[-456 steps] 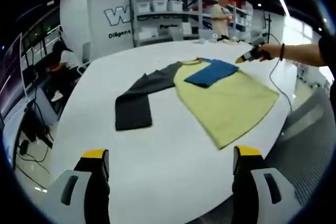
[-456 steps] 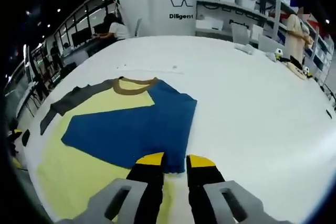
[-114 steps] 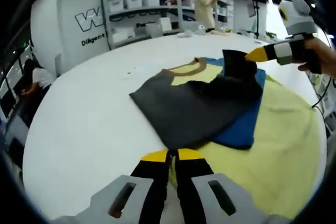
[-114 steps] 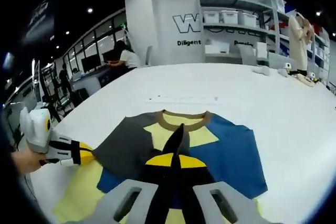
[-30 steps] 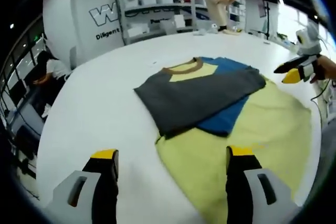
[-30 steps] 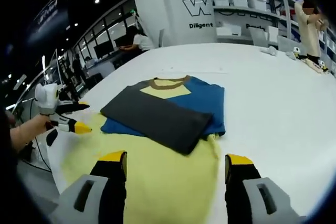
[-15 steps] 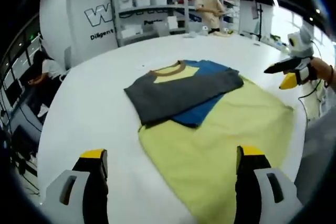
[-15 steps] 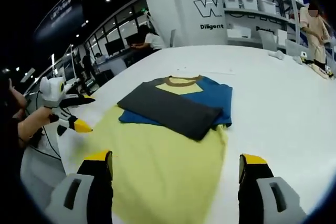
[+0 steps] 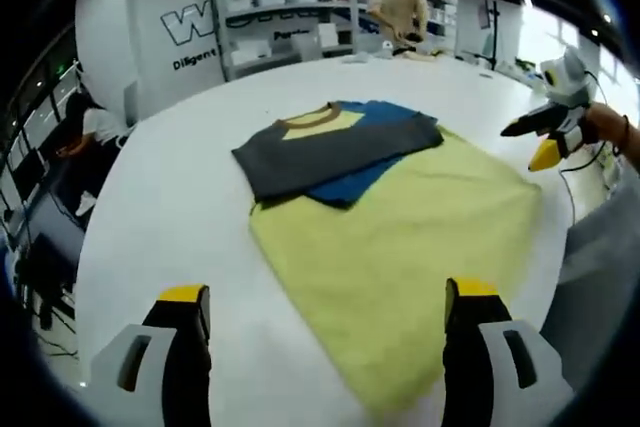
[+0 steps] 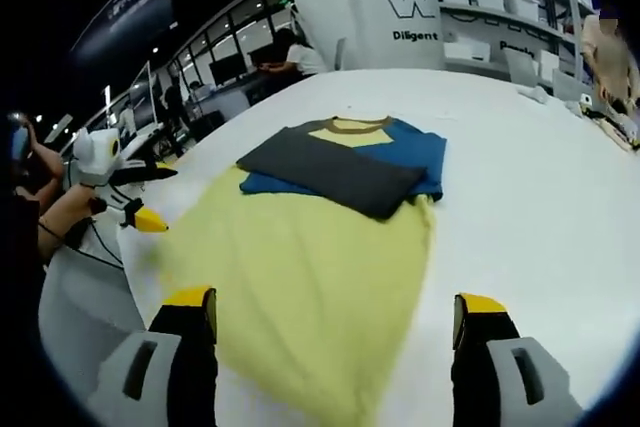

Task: Fold the garment on the visible template until the final outline fits inside the template.

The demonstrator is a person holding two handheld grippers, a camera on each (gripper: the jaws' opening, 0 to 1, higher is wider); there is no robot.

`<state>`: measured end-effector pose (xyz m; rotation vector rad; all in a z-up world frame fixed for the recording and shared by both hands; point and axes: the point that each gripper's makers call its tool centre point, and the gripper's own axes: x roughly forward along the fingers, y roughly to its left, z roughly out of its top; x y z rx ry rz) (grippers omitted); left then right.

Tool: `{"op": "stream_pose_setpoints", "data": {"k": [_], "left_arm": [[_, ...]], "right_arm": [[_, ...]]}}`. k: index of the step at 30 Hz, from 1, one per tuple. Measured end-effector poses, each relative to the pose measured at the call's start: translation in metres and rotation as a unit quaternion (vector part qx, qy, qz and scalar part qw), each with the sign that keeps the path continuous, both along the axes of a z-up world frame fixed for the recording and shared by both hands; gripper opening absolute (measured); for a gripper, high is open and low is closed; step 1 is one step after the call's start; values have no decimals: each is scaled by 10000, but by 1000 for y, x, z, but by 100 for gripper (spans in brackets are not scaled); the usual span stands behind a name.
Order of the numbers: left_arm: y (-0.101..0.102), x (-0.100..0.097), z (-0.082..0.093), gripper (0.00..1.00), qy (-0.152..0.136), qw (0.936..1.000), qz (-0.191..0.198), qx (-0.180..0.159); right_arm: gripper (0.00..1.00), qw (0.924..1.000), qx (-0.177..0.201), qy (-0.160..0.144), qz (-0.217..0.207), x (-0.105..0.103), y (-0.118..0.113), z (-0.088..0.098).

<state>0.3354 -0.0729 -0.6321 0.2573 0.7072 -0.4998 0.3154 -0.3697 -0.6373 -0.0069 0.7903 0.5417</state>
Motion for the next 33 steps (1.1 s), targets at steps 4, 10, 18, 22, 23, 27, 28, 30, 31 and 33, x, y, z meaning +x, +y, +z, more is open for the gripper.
{"op": "stream_pose_setpoints", "data": {"k": [4, 10, 18, 22, 23, 27, 28, 30, 31, 33], "left_arm": [[3, -17, -6, 91, 255, 9997, 42, 9], [10, -30, -10, 84, 477, 9983, 326, 2], [6, -52, -18, 69, 731, 9966, 366, -38], [3, -61, -22, 60, 927, 9939, 502, -314], [4, -62, -23, 58, 948, 9932, 564, -365], [7, -68, -26, 50, 1056, 9922, 602, -291], [8, -69, -27, 49, 1077, 9919, 615, -289], [8, -72, -27, 45, 1100, 9910, 678, -340], [8, -74, -28, 43, 1123, 9906, 699, -358], [8, -78, -30, 38, 1257, 9881, 786, -418]], "right_arm": [[92, 9999, -72, 54, 53, -12, -2, -5], [77, 9997, -119, 194, -55, -26, -14, -19], [68, 9993, -176, 329, -87, -43, -18, -27], [63, 9985, -407, 363, -45, -51, -20, -33], [61, 9981, -479, 379, -20, -52, -23, -36], [49, 9977, -601, 294, -94, -53, -27, -39], [47, 9975, -609, 325, -120, -54, -28, -40], [41, 9973, -632, 336, -155, -58, -29, -40], [38, 9973, -634, 340, -158, -59, -29, -40], [32, 9972, -658, 332, -153, -63, -29, -40]]}}
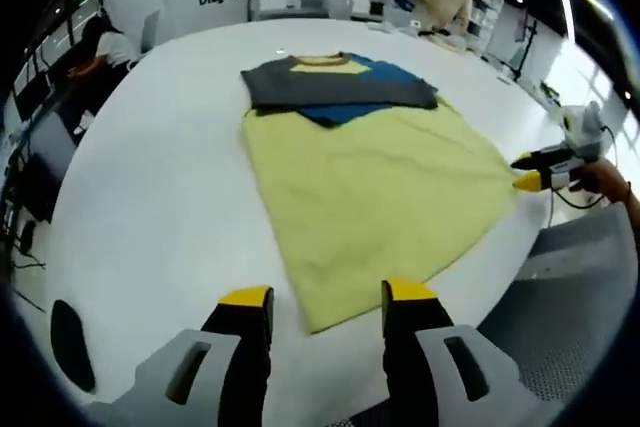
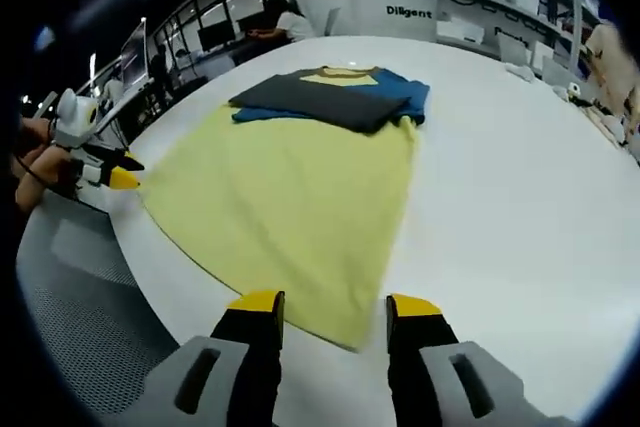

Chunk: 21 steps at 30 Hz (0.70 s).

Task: Fold the garment on the visible template until the final outline fits inside the template.

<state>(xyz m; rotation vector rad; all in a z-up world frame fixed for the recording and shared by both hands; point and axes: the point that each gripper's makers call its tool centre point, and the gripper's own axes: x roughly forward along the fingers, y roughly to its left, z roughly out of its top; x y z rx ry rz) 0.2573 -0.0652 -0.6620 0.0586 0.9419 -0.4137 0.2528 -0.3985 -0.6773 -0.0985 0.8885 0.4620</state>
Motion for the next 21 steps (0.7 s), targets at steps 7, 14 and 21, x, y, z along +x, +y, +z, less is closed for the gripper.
{"op": "stream_pose_setpoints", "data": {"k": [7, 14, 21], "left_arm": [[1, -11, -12, 29, 317, 9994, 111, 83], [6, -6, -12, 20, 263, 9993, 199, 168], [12, -6, -15, 6, 279, 9987, 157, 397]], "right_arm": [[22, 9999, -23, 2, -150, -4, -4, -1], [5, 9993, -172, 9, -339, -2, -12, -2], [0, 9993, -236, 48, -293, -2, -10, -3]]}}
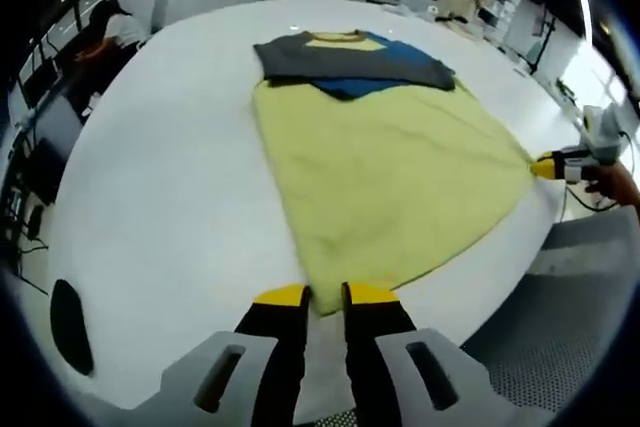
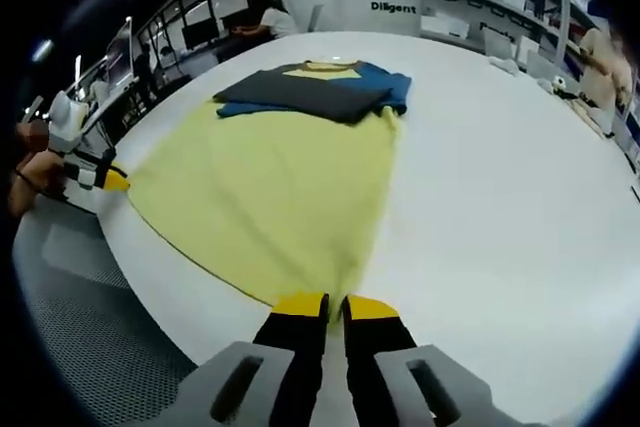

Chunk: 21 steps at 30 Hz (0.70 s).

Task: Fold the garment on the visible template until the final outline fits inside the template.

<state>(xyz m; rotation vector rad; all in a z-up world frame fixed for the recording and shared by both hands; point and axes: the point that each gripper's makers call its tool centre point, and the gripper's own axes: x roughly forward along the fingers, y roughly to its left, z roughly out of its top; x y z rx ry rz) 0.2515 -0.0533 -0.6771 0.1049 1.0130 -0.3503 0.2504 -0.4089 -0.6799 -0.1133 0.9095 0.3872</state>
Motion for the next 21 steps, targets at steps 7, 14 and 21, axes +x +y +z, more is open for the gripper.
{"op": "stream_pose_setpoints", "data": {"k": [7, 14, 21], "left_arm": [[-3, 1, 0, 1, -40, 9999, -110, 25], [-3, -6, 0, 1, 64, 9998, -170, 48], [0, -17, -1, 1, 269, 9993, -270, 53]], "right_arm": [[0, 9992, -268, -40, 282, 0, 1, 0], [0, 9972, -506, 36, 550, -5, 2, 2], [0, 9947, -626, 282, 761, -20, 4, 0]]}}
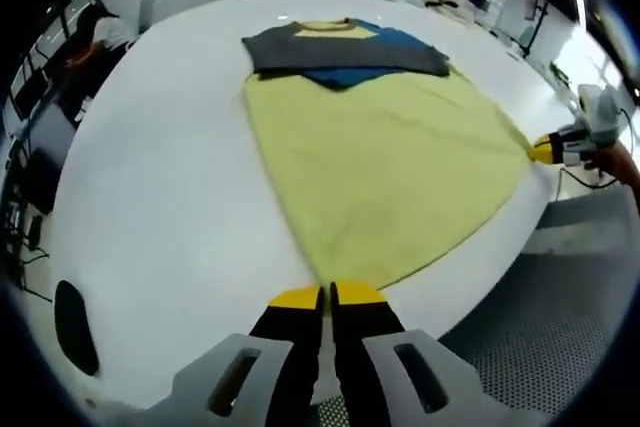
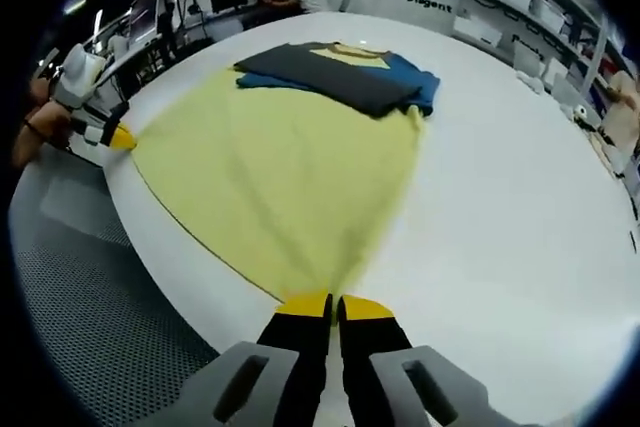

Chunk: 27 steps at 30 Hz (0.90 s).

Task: Fold the garment on the visible template until the final outline fits inside the template.

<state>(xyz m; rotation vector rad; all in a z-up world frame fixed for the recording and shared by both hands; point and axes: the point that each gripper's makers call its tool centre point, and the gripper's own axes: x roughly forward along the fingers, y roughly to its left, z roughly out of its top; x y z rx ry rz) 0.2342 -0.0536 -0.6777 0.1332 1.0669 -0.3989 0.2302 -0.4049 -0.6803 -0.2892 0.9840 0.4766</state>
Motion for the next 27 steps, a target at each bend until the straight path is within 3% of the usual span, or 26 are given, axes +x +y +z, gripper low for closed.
{"op": "stream_pose_setpoints", "data": {"k": [6, 11, 27], "left_arm": [[-1, -10, 1, 1, 46, 9997, -197, 125], [3, -19, 0, 1, 127, 9995, -213, 207], [3, -45, -2, 1, 495, 9974, -403, 330]], "right_arm": [[0, 10000, -81, 31, 41, -7, 0, 1], [0, 9990, 323, 281, -161, -20, 2, 2], [0, 9957, 574, 612, -402, -47, 3, 1]]}}
